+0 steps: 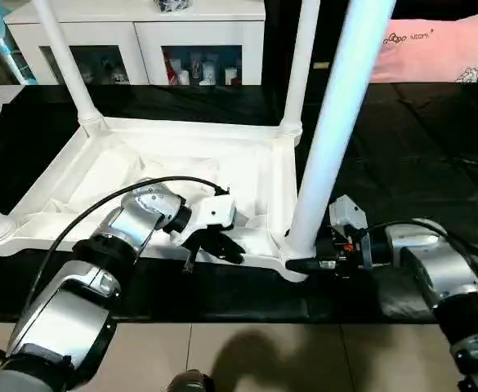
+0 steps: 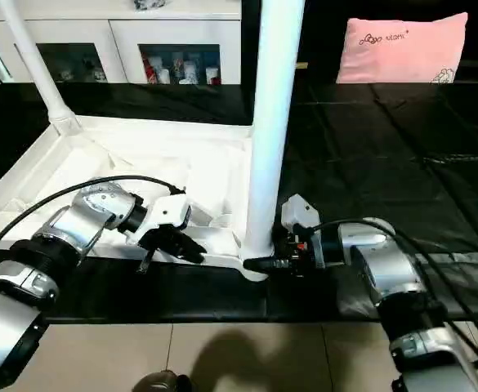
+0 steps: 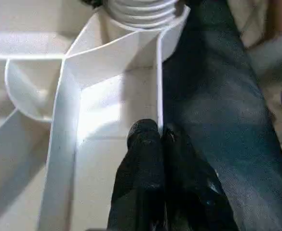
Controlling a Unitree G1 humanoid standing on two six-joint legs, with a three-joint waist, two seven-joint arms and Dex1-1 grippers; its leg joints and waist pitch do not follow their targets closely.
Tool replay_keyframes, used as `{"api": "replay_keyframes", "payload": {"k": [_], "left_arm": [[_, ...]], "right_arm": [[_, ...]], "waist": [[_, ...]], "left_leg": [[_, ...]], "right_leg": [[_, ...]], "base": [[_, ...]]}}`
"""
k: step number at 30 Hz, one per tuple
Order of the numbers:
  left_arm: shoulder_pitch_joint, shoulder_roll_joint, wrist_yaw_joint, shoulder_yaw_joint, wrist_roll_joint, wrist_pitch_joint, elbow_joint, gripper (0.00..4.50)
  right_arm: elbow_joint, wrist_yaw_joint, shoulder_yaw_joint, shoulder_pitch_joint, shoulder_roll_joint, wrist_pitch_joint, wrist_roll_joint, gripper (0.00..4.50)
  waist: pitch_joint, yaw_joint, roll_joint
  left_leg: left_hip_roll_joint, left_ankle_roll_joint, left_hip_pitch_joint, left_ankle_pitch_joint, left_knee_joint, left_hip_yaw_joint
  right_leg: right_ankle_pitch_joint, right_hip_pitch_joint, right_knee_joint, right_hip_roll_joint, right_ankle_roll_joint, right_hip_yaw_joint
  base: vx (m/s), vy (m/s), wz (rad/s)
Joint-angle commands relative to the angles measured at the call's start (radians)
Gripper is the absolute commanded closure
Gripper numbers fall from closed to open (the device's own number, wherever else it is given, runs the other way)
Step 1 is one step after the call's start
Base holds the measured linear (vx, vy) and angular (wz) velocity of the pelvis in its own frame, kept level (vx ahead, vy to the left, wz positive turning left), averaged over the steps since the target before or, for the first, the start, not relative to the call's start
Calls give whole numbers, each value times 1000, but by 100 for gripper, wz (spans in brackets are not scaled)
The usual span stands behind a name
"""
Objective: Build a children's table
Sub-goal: Rotate leg to tighten
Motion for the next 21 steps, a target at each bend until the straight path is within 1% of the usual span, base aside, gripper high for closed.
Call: {"api": "replay_keyframes", "payload": {"k": [1, 2, 3, 4, 5, 6, 7, 8, 9, 10, 11, 12, 13, 14, 15, 16, 17, 18, 19, 20, 21], "left_arm": [[-23, -44, 102, 51, -44, 77, 2, 450], [-26, -56, 134, 67, -53, 100, 3, 450], [-28, -61, 146, 73, -57, 110, 3, 450], [-33, -76, 181, 93, -71, 141, 1, 450], [-38, -89, 215, 110, -81, 166, 0, 450], [-49, -111, 271, 135, -94, 206, 2, 450], [-61, -133, 333, 155, -101, 233, 6, 450], [-71, -151, 385, 172, -103, 255, 9, 450], [-77, -161, 410, 179, -103, 266, 11, 450], [-83, -177, 446, 185, -95, 281, 9, 450], [-94, -197, 504, 192, -83, 290, 17, 450], [-98, -203, 517, 195, -81, 292, 21, 450], [-106, -213, 542, 200, -76, 295, 31, 450], [-109, -216, 550, 203, -76, 296, 35, 450], [-124, -232, 592, 216, -77, 306, 55, 450], [-131, -237, 609, 218, -74, 304, 65, 450], [-135, -239, 617, 221, -74, 304, 69, 450], [-140, -243, 630, 225, -74, 306, 74, 450], [-144, -246, 639, 228, -75, 308, 77, 450], [-147, -247, 648, 226, -70, 311, 75, 450], [-147, -247, 648, 224, -69, 311, 74, 450]], "right_arm": [[11, -126, -4, 19, 50, 53, -1, 176], [15, -162, -11, 25, 68, 47, -5, 176], [16, -173, -13, 27, 75, 44, -5, 176], [28, -225, -22, 29, 98, 52, -10, 176], [44, -276, -30, 27, 119, 58, -17, 176], [75, -346, -45, 20, 154, 47, -22, 176], [113, -425, -62, 4, 190, 38, -27, 176], [143, -491, -79, -10, 222, 32, -32, 176], [160, -531, -88, -21, 240, 32, -34, 176], [186, -598, -105, -40, 272, 44, -39, 176], [222, -687, -119, -65, 307, 50, -52, 176], [230, -712, -123, -72, 317, 49, -55, 176], [247, -763, -131, -85, 335, 47, -60, 176], [253, -777, -132, -90, 339, 49, -63, 176], [284, -849, -136, -112, 361, 62, -80, 176], [297, -873, -134, -122, 369, 58, -90, 176], [304, -883, -136, -127, 373, 57, -92, 176], [314, -896, -142, -134, 381, 57, -92, 176], [323, -903, -150, -140, 387, 55, -91, 176], [335, -909, -164, -147, 395, 48, -86, 176], [335, -908, -167, -148, 395, 48, -84, 176]], "waist": [[-73, -11, -14], [-71, -14, -12], [-70, -16, -13], [-70, -18, -15], [-70, -19, -13], [-70, -27, -15], [-71, -32, -14], [-70, -44, -13], [-70, -48, -13], [-70, -59, -12], [-72, -62, -13], [-74, -67, -14], [-76, -67, -15], [-79, -68, -13], [-78, -68, -13], [-79, -70, -12], [-80, -68, -10], [-78, -70, -10], [-77, -70, -8], [-75, -70, -6], [-75, -70, -6]], "left_leg": [[45, 64, 31, -215, -63, -14], [45, 47, 33, -243, -66, -16], [45, 40, 32, -252, -67, -16], [44, 32, 32, -258, -68, -17], [45, 29, 34, -264, -70, -18], [43, 24, 30, -262, -72, -20], [42, 20, 29, -261, -71, -19], [41, 11, 30, -273, -72, -20], [39, 9, 28, -271, -72, -21], [37, 11, 29, -268, -73, -21], [37, 15, 27, -258, -72, -21], [34, 24, 25, -230, -69, -19], [32, 31, 25, -217, -66, -18], [30, 53, 23, -177, -61, -16], [29, 59, 21, -165, -61, -15], [29, 65, 21, -151, -60, -15], [30, 68, 23, -151, -60, -15], [30, 71, 22, -156, -61, -15], [32, 69, 25, -173, -62, -16], [34, 66, 25, -189, -65, -17], [34, 66, 25, -189, -65, -17]], "right_leg": [[-156, 38, -80, -76, -253, 41], [-210, 37, -87, -78, -242, 42], [-226, 38, -88, -79, -235, 43], [-241, 38, -88, -79, -226, 43], [-248, 36, -90, -80, -224, 43], [-240, 39, -88, -78, -222, 43], [-228, 38, -86, -78, -225, 43], [-230, 35, -87, -80, -235, 42], [-235, 37, -89, -79, -233, 40], [-220, 37, -90, -77, -232, 42], [-203, 40, -89, -76, -233, 41], [-160, 41, -86, -75, -240, 42], [-143, 43, -86, -74, -242, 41], [-90, 46, -84, -75, -246, 41], [-73, 46, -82, -73, -247, 41], [-49, 46, -79, -71, -251, 40], [-46, 45, -80, -73, -252, 39], [-48, 46, -81, -72, -255, 38], [-64, 45, -83, -73, -254, 38], [-77, 45, -84, -73, -253, 39], [-77, 45, -84, -73, -253, 39]], "base": [[0, 0, 0], [0, 0, 0], [0, 0, 0], [0, 0, 0], [0, 0, 0], [0, 0, 0], [0, 0, 0], [0, 0, 0], [0, 0, 0], [0, 0, 0], [0, 0, 0], [0, 0, 0], [0, 0, 0], [0, 0, 0], [0, 0, 0], [0, 0, 0], [0, 0, 0], [0, 0, 0], [0, 0, 0], [0, 0, 0], [0, 0, 0]]}}
